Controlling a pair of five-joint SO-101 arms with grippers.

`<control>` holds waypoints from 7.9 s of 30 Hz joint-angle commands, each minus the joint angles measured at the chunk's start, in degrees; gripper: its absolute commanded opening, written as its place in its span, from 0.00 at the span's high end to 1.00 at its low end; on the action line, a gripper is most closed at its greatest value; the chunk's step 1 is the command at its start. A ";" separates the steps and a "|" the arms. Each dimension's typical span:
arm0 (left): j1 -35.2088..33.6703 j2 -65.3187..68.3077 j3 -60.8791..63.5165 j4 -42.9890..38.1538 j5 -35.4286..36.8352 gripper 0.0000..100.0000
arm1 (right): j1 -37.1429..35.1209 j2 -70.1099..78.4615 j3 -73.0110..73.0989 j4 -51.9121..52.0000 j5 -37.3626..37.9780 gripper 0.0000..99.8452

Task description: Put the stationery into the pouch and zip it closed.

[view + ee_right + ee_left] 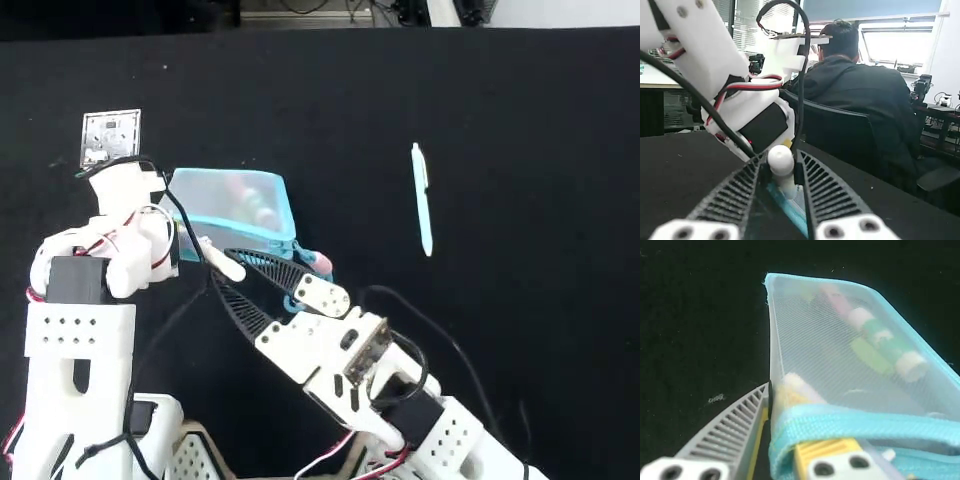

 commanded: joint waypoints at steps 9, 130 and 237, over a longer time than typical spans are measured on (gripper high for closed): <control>-0.22 0.44 -2.86 0.26 0.00 0.97 | 0.70 0.31 -8.48 8.26 -0.35 0.93; -0.31 0.44 -0.75 0.18 0.00 0.97 | 51.25 166.90 -183.43 97.67 11.87 0.99; -0.31 0.44 -0.66 0.26 0.00 0.97 | 4.40 15.52 -35.65 19.87 1.67 0.99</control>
